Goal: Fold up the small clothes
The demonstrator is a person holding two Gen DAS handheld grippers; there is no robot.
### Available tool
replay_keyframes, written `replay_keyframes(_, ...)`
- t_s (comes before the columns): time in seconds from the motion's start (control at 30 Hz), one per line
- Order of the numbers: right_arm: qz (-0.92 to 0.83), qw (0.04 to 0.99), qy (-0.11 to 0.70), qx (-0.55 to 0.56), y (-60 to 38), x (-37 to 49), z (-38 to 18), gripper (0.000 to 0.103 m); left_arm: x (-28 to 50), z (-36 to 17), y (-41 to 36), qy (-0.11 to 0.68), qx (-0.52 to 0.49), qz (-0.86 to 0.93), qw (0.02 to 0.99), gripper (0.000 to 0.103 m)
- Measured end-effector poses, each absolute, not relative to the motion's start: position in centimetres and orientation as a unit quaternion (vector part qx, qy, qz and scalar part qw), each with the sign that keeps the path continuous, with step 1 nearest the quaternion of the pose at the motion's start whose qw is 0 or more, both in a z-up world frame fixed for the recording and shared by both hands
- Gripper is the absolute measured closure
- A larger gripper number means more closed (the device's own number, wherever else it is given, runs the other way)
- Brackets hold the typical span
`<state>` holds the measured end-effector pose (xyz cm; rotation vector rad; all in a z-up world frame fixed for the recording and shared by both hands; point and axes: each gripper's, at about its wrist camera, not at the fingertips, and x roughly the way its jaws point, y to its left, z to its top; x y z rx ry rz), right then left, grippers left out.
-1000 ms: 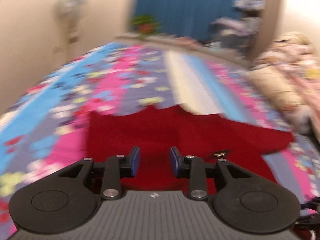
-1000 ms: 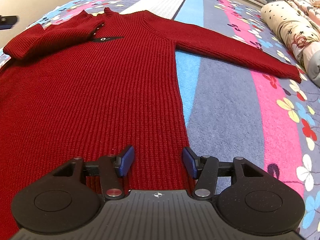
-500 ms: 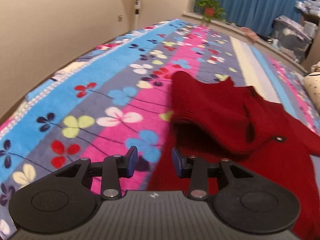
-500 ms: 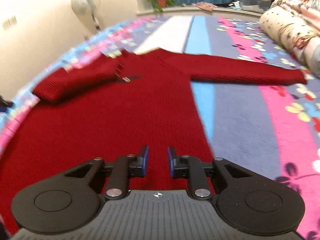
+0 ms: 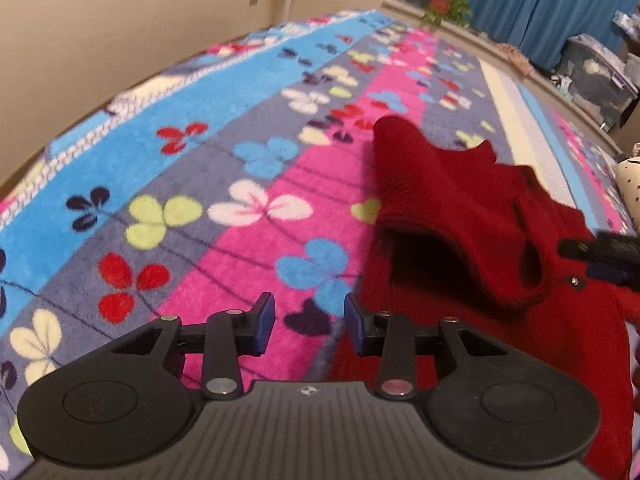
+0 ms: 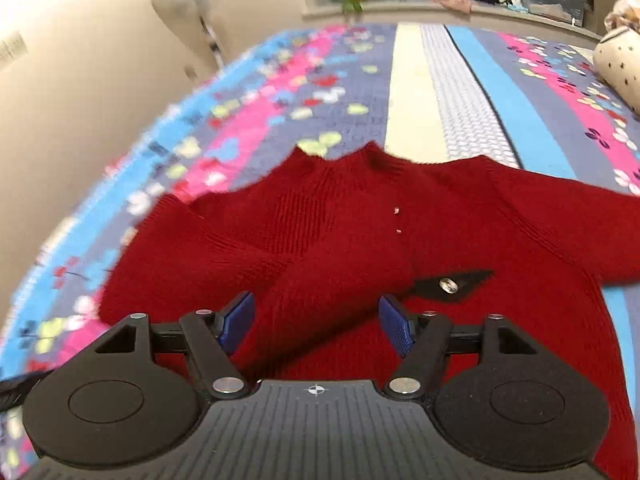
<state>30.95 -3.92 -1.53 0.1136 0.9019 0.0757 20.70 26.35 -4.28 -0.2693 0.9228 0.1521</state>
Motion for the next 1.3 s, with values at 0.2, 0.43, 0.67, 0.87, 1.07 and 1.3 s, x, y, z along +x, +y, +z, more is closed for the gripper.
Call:
replay_keyframes(0.2, 0.004, 0.876, 0.481, -0.030, -1.1, 33.7, -5.1, 0.035, 21.3, -4.0, 26.3, 0.438, -0.131, 0.056, 0.888, 0.061)
replay_keyframes(0.43, 0.007, 0.926, 0.370, 0.068, -4.7, 32.7, 0.2, 0.082, 21.7, -3.3, 25.7, 0.430, -0.141, 0.044, 0.890, 0.061)
replay_keyframes(0.67, -0.086, 0.915, 0.292, 0.264, -16.4, 29.9, -3.1, 0.074, 21.7, -3.1, 25.3, 0.428, -0.135, 0.037, 0.893, 0.061)
replay_keyframes(0.87, -0.099, 0.880, 0.358, 0.296, -21.2, 30.1, -8.5, 0.075, 21.8, -3.1, 25.4, 0.428, -0.132, 0.041, 0.893, 0.061)
replay_keyframes(1.07, -0.104, 0.868, 0.350, 0.338, -23.9, 30.6, -8.1, 0.092, 22.2, -3.6, 24.4, 0.434, -0.120, 0.035, 0.892, 0.061)
replay_keyframes(1.3, -0.138, 0.870, 0.392, 0.263, -25.1, 28.5, -6.1, 0.078, 22.4, -3.4, 23.2, 0.421, -0.118, 0.012, 0.899, 0.061)
